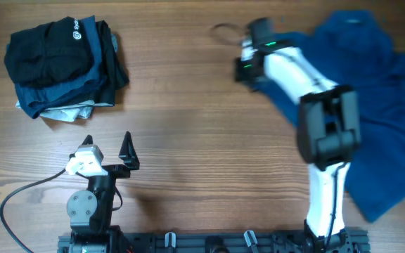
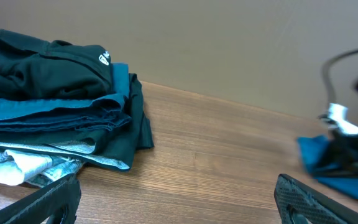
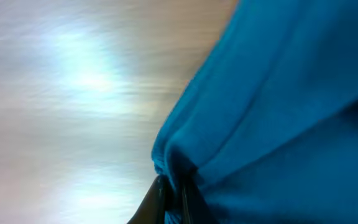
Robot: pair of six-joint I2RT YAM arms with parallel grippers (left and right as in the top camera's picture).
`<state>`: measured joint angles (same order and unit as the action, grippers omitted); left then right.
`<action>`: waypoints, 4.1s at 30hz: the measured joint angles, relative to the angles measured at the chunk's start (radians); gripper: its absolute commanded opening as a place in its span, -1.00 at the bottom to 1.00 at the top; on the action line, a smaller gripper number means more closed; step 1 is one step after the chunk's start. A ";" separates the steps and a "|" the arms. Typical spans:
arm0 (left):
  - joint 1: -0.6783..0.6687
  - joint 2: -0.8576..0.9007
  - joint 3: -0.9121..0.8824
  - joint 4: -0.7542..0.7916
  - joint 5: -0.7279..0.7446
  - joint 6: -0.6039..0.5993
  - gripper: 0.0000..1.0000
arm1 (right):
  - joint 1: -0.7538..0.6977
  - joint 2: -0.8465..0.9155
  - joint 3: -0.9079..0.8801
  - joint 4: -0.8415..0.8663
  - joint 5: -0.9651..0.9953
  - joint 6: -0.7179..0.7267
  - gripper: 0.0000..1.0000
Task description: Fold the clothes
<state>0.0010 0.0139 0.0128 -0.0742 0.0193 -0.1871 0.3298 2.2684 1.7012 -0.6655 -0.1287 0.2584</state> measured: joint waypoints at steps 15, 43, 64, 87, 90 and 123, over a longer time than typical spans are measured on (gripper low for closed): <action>0.000 0.000 0.000 0.000 0.000 0.000 1.00 | 0.558 0.004 0.014 0.024 -0.021 -0.164 -0.59; 0.000 0.000 -0.001 0.022 -0.007 0.000 1.00 | -0.100 -0.496 0.040 -0.424 0.129 -0.057 0.87; -0.032 0.818 0.692 -0.234 0.320 0.087 0.99 | -0.544 -0.496 0.008 -0.372 0.107 -0.087 0.43; -0.183 1.389 0.834 -0.125 0.335 0.097 0.99 | -0.704 -0.082 0.006 -0.061 -0.191 0.013 0.05; -0.183 1.389 0.834 -0.124 0.335 0.097 0.99 | -0.704 -0.073 0.006 -0.059 -0.200 0.059 -0.02; -0.183 1.389 0.834 -0.124 0.336 0.097 1.00 | -0.703 -0.061 -0.040 0.201 -0.208 0.041 -0.91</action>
<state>-0.1825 1.4025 0.8467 -0.1986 0.3550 -0.0906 -0.3737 2.2070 1.6608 -0.4648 -0.3367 0.2996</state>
